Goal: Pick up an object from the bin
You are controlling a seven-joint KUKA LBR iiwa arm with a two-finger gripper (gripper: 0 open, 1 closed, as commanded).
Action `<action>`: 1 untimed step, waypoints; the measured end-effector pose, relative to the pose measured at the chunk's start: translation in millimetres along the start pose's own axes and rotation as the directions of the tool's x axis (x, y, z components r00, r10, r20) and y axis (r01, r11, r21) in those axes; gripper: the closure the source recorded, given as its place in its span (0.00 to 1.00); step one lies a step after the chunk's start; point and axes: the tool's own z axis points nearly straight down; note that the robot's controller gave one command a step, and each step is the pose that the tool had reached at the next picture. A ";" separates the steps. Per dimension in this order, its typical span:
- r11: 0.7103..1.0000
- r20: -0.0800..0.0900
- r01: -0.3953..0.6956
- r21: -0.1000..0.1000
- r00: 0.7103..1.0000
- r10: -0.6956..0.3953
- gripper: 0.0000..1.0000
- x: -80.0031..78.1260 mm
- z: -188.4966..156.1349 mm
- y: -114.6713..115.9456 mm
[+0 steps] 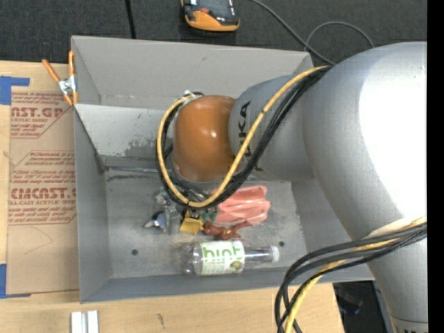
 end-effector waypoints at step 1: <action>1.000 -0.007 -0.004 0.000 1.000 0.004 1.00 1.8 -5.3 0.2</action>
Offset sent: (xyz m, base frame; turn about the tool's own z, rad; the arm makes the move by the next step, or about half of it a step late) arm -0.0001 0.0001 0.0092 0.0000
